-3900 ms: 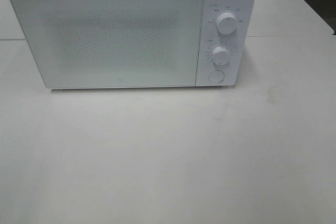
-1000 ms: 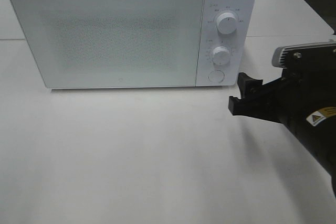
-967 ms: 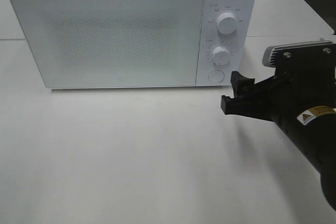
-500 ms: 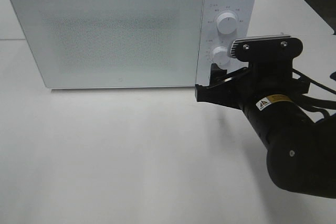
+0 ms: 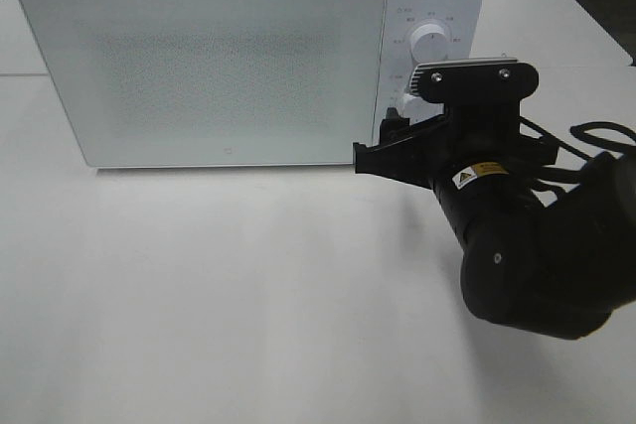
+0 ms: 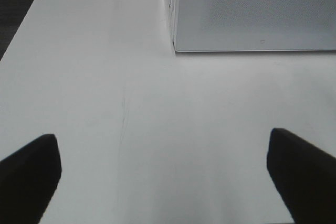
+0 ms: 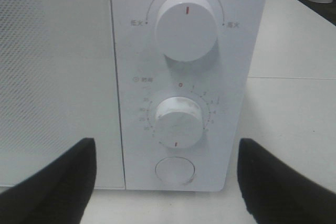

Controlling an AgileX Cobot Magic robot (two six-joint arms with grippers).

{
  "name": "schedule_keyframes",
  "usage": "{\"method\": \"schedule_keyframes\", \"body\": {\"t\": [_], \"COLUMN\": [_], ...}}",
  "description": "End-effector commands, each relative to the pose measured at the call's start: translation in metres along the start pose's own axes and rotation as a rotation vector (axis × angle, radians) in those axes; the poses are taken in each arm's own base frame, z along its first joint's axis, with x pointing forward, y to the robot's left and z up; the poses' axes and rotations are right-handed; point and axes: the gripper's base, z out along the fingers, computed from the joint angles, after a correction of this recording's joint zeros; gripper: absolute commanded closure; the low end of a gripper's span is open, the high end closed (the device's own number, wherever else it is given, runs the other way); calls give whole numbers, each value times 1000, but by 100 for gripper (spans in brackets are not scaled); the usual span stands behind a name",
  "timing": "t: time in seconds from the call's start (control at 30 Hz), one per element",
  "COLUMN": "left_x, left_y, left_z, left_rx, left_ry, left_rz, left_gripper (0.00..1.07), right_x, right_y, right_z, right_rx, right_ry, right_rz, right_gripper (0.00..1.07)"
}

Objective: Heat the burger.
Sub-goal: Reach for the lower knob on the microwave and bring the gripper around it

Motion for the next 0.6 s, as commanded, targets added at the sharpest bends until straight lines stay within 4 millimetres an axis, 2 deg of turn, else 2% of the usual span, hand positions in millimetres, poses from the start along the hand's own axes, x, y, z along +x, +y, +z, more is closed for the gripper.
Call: {"method": "schedule_keyframes", "body": {"t": [0.03,0.37,0.6], "left_x": [1,1,1], "left_y": [0,0,0], "left_z": [-2,-2,-2], "left_rx": [-1,-1,-1], "left_ry": [-29,-29,-29], "left_rz": [-3,-3,-2], "left_gripper": [7,7,7], "right_x": [-4,3,4], "right_y": [-1,2,7], "right_z": [9,41,56], "right_rx": [30,43,45], "right_ry": [-41,-30,-21], "right_rz": [7,12,27], "right_gripper": [33,31,31]}}
